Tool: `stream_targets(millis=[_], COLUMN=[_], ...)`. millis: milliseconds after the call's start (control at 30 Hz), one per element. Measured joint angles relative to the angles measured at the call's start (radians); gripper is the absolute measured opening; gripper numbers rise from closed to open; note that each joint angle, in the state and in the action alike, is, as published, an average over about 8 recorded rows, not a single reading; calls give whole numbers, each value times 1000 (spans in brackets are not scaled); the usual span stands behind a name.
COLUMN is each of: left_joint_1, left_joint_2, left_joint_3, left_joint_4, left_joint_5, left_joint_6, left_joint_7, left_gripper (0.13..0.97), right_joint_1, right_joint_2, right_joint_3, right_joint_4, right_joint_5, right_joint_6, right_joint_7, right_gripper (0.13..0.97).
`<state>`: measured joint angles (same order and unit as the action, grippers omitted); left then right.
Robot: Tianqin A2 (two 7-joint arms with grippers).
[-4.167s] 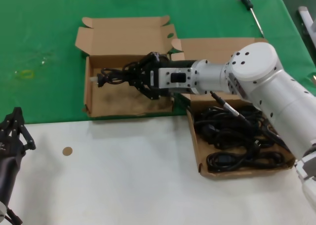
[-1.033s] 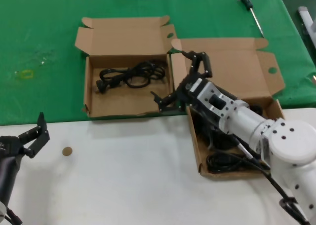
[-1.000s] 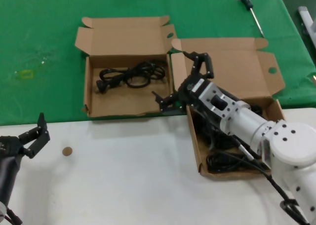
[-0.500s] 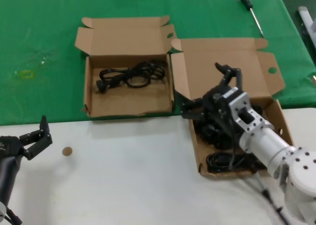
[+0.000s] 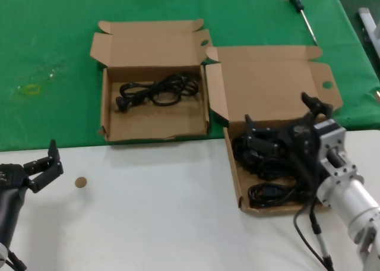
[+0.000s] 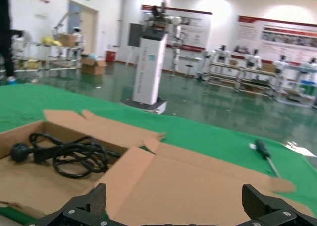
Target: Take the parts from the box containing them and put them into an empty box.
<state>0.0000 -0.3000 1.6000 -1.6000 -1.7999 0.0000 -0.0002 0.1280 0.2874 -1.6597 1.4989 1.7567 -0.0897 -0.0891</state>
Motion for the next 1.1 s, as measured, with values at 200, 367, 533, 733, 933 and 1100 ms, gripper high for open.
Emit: stream_targets(millis=[200, 367, 533, 733, 933, 1100], left_joint_1=[0, 0, 0, 0, 0, 0], left_joint_2=[0, 0, 0, 0, 0, 0], left_joint_3=[0, 0, 0, 0, 0, 0], left_joint_4=[0, 0, 0, 0, 0, 0], left_joint_5=[0, 0, 0, 0, 0, 0], left_joint_6=[0, 0, 0, 0, 0, 0], left_joint_7=[0, 0, 0, 0, 0, 0], left_gripper=[966, 966, 966, 966, 966, 966], right_joint_1=[-70, -94, -96, -96, -96, -96], right_joint_2=[7, 9, 9, 9, 9, 9], right_joint_3=[32, 44, 45, 45, 45, 45], right_joint_4=[55, 75, 76, 76, 76, 76], right_joint_5=[24, 32, 33, 33, 33, 33], right_joint_6=[49, 66, 68, 68, 68, 68], right_joint_7=[49, 66, 67, 67, 67, 67], right_gripper=[966, 966, 966, 966, 966, 966])
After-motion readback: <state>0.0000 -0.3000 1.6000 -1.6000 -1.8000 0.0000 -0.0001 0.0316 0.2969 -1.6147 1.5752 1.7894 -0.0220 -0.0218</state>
